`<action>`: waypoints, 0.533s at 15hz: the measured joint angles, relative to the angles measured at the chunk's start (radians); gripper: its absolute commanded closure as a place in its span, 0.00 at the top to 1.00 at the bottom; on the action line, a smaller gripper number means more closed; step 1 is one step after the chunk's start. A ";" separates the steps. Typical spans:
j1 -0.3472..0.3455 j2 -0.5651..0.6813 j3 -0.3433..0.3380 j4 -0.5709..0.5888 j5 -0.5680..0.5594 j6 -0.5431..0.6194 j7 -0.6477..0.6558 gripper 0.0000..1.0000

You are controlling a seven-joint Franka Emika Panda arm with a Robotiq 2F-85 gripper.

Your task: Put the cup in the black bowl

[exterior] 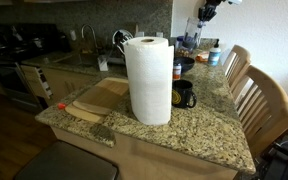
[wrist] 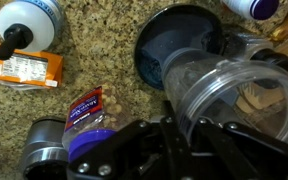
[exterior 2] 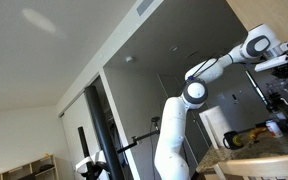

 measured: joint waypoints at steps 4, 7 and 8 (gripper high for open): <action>-0.001 0.018 0.000 0.027 0.005 -0.003 -0.004 0.03; -0.004 0.027 0.005 0.037 0.074 0.055 -0.013 0.38; -0.006 0.034 0.010 0.042 0.104 0.102 -0.028 0.43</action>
